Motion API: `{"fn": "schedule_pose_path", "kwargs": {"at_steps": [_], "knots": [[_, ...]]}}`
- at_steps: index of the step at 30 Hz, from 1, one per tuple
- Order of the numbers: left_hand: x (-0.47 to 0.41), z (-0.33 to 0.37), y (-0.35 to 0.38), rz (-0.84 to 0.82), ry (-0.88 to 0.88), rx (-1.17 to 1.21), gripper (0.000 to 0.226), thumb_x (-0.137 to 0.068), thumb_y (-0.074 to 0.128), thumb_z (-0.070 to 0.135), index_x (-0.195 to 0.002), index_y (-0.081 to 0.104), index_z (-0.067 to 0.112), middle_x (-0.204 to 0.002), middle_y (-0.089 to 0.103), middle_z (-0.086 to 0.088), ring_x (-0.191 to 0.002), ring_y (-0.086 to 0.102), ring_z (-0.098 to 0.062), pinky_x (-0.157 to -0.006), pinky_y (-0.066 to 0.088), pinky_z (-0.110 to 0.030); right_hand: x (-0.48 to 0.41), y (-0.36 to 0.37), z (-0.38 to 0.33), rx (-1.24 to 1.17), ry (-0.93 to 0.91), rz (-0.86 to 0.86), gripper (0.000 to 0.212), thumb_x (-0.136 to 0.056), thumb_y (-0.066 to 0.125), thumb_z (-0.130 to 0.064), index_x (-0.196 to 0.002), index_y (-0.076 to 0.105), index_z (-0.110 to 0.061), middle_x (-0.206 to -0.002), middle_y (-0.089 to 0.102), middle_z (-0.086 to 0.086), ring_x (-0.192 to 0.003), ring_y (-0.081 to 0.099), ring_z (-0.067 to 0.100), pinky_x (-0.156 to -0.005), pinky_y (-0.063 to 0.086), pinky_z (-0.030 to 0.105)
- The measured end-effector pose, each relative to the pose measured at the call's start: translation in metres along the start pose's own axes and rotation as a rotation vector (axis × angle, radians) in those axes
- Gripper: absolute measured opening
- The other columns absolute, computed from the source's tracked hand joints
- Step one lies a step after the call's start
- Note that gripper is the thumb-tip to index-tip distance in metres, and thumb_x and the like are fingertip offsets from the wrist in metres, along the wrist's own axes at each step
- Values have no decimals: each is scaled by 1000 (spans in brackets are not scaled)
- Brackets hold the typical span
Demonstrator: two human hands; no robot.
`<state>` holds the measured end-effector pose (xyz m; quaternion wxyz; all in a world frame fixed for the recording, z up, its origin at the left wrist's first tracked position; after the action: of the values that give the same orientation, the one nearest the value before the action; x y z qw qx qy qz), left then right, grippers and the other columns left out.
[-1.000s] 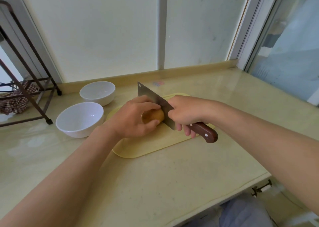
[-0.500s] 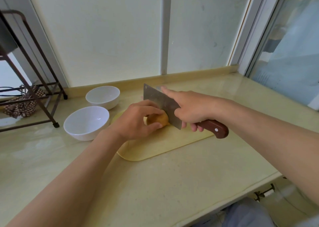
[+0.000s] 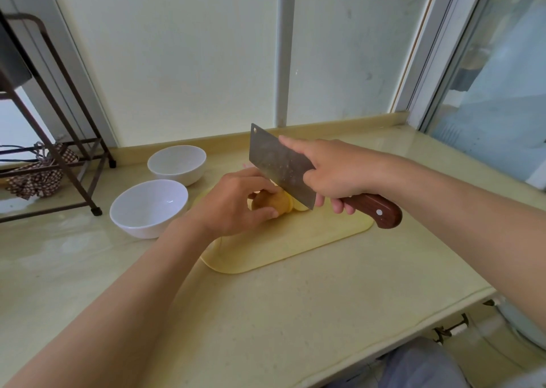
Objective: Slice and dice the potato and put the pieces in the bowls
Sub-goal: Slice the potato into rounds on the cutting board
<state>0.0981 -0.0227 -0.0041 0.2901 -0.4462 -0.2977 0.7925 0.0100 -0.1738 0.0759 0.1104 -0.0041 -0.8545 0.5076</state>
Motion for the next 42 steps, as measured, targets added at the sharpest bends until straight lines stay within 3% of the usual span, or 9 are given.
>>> {"fn": "schedule_pose_path", "kwargs": {"at_steps": [33,42], "knots": [[0,3,0,-29,24,-46,35,-72,85,25,-104,76,14,-103,65,3,-81,62,-14,-76,50,-27,16,-3,-3,27,-1,-45,87,-99,33,-4,-159,0,-58,-85,73,14,-39,60,18,-45,53,30],[0,0,-2,-10,9,-48,36,-73,85,25,-105,76,13,-100,67,1,-81,63,-17,-75,52,-34,6,0,-5,53,-4,-69,87,-100,33,-5,-158,-1,-60,-88,72,14,-36,57,15,-45,52,28]]}}
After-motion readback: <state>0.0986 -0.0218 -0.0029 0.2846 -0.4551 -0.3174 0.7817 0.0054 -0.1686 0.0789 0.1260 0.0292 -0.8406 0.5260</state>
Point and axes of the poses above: each hand's wrist, its own x-axis away from the middle knuckle, its own y-axis out of the palm, z = x × y, the point moved 4 cm from there along -x, towards the middle knuckle
